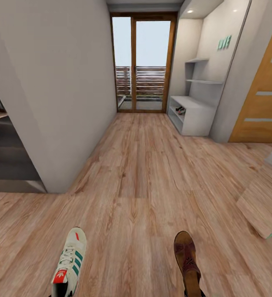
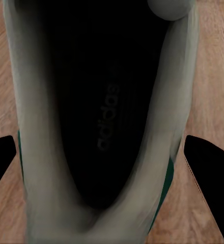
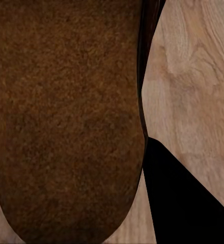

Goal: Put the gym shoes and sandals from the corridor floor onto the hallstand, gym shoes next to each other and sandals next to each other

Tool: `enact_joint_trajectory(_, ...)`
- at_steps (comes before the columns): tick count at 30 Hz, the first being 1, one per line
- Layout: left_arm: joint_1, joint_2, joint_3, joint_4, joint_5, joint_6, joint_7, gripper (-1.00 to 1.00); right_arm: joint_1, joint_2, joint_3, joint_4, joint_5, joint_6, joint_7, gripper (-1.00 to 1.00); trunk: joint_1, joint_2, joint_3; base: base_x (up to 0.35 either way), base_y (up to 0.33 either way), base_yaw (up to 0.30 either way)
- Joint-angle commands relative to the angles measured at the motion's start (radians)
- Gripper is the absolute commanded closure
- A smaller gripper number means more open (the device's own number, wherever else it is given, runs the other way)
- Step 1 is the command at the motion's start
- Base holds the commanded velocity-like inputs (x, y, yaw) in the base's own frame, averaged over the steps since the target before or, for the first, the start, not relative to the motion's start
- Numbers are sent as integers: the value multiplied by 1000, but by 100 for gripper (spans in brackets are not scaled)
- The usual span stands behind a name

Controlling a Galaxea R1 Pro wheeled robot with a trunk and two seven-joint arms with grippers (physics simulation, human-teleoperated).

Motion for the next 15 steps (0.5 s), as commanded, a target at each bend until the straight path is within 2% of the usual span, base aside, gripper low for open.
enact_joint_trajectory(1, 0, 0, 1, 0, 5, -2, -4, 100, -1, 1, -5, 0, 8, -2, 0, 100, 0, 0, -1, 338, 0, 0)
enact_joint_trajectory(15, -1, 0, 1, 0, 5, -2, -4, 100, -1, 1, -5, 0, 8, -3, 0, 100, 0, 0, -1, 338, 0, 0)
